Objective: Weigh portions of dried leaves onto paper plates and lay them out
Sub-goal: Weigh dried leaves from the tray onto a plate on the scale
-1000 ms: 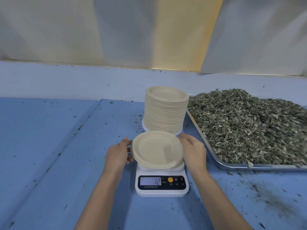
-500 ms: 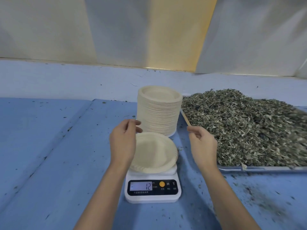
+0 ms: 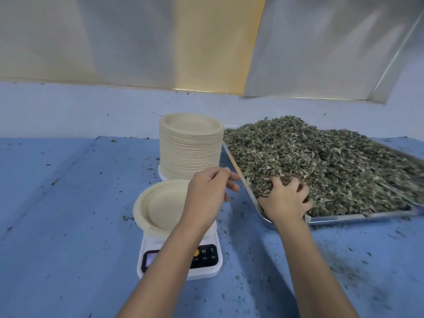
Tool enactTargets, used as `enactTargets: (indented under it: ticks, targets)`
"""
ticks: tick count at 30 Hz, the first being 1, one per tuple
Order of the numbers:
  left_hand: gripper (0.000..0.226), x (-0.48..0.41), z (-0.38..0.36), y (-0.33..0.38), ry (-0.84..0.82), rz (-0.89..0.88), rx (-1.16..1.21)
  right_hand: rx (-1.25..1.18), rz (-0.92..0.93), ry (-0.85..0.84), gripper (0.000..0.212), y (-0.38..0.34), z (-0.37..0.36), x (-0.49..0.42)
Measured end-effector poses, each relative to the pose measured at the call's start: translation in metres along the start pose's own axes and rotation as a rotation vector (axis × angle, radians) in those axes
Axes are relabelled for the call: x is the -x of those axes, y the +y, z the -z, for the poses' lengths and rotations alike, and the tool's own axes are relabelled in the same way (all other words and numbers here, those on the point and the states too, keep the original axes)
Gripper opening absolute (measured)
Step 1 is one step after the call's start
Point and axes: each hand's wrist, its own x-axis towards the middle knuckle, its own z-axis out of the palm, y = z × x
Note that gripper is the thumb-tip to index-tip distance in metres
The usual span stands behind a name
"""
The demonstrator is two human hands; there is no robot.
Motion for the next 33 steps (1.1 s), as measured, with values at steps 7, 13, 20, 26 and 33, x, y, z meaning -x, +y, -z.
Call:
enactTargets:
  ticks: [7,13,20,26,33]
  targets:
    - [0.033,0.001,-0.009,-0.005,0.042,0.044,0.069,0.013,0.123,-0.096,0.039,0.011,0.002,-0.005]
    - [0.027,-0.012,-0.034,-0.006,0.065,0.313,0.348,-0.191,0.069,0.063,0.037,0.021,0.003,-0.011]
    - [0.024,-0.031,-0.080,-0.019,0.058,0.533,0.579,-0.553,0.038,0.173,0.032,0.030,0.009,-0.024]
    - [0.051,-0.036,-0.099,-0.025,0.016,0.514,0.665,-1.049,-0.129,0.129,0.033,0.031,0.012,-0.029]
    - [0.052,-0.042,-0.108,-0.027,0.015,0.500,0.723,-1.449,-0.126,-0.048,0.038,0.023,0.014,-0.028]
